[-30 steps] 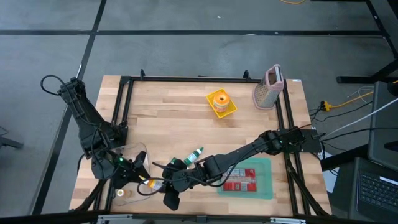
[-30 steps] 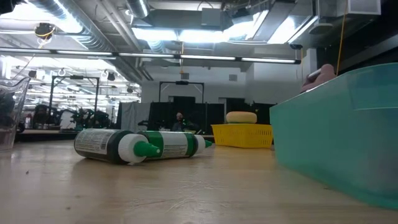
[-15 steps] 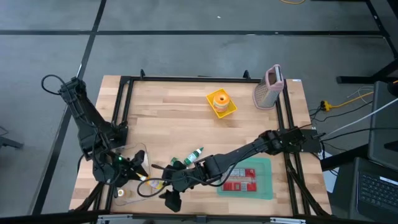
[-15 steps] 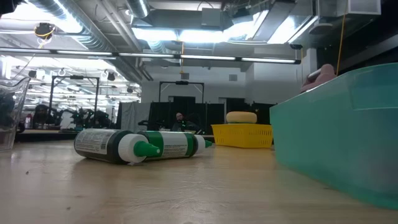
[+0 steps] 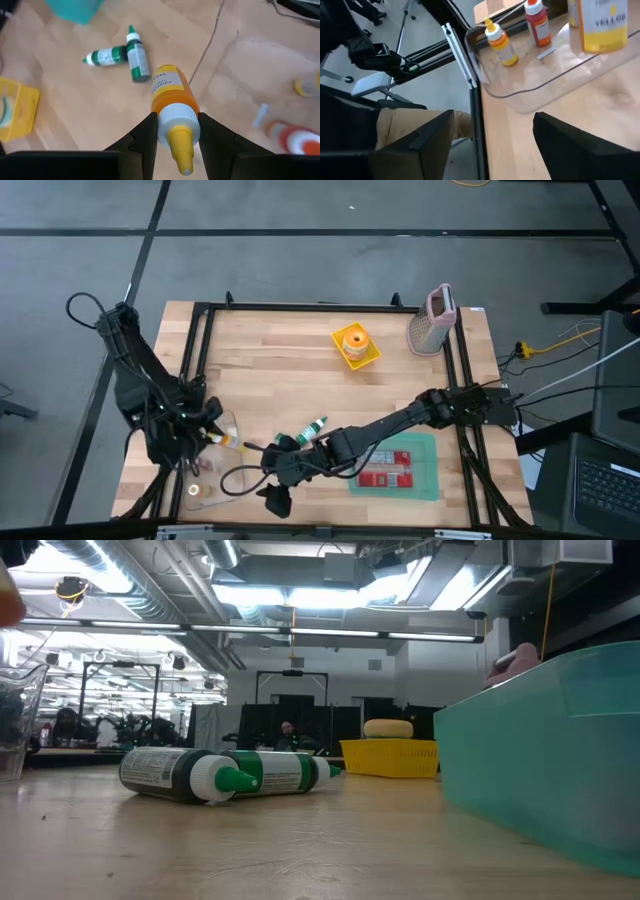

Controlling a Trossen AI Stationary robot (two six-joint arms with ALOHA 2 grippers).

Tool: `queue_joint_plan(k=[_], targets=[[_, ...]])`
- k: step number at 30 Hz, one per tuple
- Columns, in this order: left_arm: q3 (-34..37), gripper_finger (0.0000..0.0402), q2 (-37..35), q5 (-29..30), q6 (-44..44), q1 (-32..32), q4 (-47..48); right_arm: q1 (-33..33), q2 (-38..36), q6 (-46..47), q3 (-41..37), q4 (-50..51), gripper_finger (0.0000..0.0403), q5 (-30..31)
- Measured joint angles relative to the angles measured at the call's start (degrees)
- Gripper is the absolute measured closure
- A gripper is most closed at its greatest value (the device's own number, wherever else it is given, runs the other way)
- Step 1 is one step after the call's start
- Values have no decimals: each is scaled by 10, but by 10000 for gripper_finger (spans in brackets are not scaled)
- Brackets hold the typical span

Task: Pick & Place Food Item
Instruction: Put the yellow food coloring bottle into the transparent bin

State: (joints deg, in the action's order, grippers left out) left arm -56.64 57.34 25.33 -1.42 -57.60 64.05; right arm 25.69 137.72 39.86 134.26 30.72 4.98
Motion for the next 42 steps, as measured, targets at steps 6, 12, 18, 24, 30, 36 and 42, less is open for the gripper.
queue_joint_plan(k=[6,12,18,24,30,36,42], targets=[[-91,288,0,-38,-58,0,95,-1,0,-18,0,1,142,2],[-116,288,12,-78,-177,1,251,-3,0,-44,0,1,143,3],[-114,288,31,-129,-204,20,250,-10,0,-60,0,1,143,6],[-113,288,66,-157,-171,61,255,-13,0,-72,0,1,143,6],[-113,288,97,-183,-113,102,223,-12,0,-77,0,0,143,6],[-113,288,111,-193,-62,151,223,-8,0,-78,0,0,143,6],[-113,288,110,-217,-27,199,203,1,0,-86,0,0,143,8]])
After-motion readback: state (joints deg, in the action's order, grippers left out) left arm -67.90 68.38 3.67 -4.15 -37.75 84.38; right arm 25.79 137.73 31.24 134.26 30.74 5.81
